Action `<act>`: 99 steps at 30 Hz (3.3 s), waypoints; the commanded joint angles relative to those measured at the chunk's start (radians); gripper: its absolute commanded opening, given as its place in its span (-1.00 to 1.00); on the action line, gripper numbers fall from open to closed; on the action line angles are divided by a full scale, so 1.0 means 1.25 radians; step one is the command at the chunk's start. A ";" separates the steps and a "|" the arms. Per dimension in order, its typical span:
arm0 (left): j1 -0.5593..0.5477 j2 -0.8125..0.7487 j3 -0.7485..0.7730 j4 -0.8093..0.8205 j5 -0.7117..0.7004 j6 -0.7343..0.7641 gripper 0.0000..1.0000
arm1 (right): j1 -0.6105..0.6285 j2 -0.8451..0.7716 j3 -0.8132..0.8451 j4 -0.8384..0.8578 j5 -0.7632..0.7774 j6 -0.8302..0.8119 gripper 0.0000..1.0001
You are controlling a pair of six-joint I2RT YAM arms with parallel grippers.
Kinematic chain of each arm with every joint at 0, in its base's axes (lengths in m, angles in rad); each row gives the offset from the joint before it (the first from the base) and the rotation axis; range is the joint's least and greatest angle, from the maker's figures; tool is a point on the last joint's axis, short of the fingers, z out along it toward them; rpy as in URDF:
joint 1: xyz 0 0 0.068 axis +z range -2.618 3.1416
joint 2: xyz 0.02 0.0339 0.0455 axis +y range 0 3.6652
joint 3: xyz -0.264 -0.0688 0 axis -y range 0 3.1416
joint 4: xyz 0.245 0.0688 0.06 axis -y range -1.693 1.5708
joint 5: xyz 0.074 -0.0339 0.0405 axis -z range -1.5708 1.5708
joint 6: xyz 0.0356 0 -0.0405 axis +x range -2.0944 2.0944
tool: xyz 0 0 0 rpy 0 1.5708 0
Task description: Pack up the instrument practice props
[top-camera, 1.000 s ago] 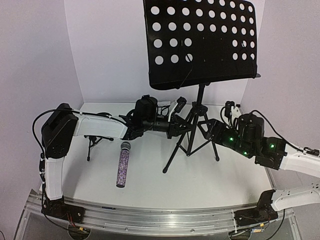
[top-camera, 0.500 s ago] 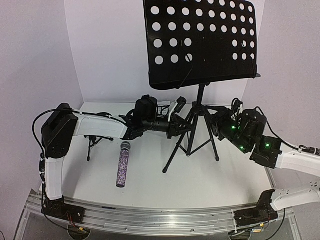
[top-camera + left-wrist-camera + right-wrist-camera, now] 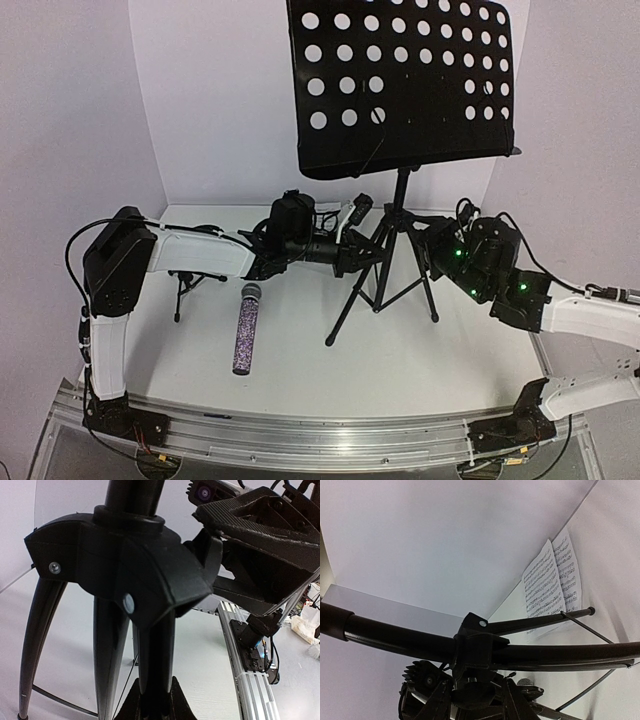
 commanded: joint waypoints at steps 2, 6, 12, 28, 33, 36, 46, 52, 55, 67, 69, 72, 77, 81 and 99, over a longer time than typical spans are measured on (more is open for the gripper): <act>0.001 0.015 0.027 0.028 0.023 0.036 -1.00 | -0.010 0.020 0.032 0.014 -0.020 0.042 -0.33; 0.001 0.016 0.027 0.030 0.023 0.036 -1.00 | -0.010 0.034 0.042 0.014 -0.032 0.043 -0.35; 0.001 0.015 0.027 0.026 0.023 0.037 -1.00 | -0.012 0.019 0.037 0.014 -0.017 0.022 -0.96; 0.009 0.008 0.032 0.013 0.027 0.053 -1.00 | -0.013 0.028 0.222 -0.366 -0.045 -1.121 -1.00; 0.013 0.010 0.040 0.002 0.033 0.052 -1.00 | -0.013 0.057 0.240 -0.367 -0.039 -1.344 -1.00; 0.014 0.012 0.045 0.003 0.036 0.051 -1.00 | -0.013 0.060 0.246 -0.367 -0.051 -1.397 -1.00; 0.020 0.017 0.046 0.014 0.043 0.035 -1.00 | -0.024 -0.012 0.224 -0.460 0.019 -1.271 0.43; 0.023 0.021 0.040 0.030 0.045 0.029 -1.00 | -0.103 -0.097 0.162 -0.645 -0.194 -1.092 0.48; 0.024 0.023 0.040 0.032 0.048 0.027 -1.00 | -0.153 -0.128 0.127 -0.641 -0.278 -1.063 0.42; 0.026 0.035 0.055 0.025 0.061 0.034 -1.00 | -0.318 0.087 0.191 -0.428 -0.456 -1.169 0.33; 0.026 0.037 0.055 0.026 0.064 0.036 -1.00 | -0.334 0.115 0.193 -0.392 -0.513 -1.167 0.29; 0.027 0.040 0.058 0.033 0.073 0.040 -1.00 | -0.336 0.162 0.205 -0.384 -0.569 -1.171 0.14; 0.032 0.048 0.065 0.069 0.099 0.050 -1.00 | -0.335 0.225 0.209 -0.321 -0.650 -1.143 -0.33; 0.040 0.061 0.101 0.099 0.126 0.040 -1.00 | -0.328 0.233 0.204 -0.231 -0.682 -1.086 -0.82; 0.031 0.135 0.262 0.136 0.161 0.000 -1.00 | -0.158 0.275 0.306 -0.118 -0.469 -1.024 -1.00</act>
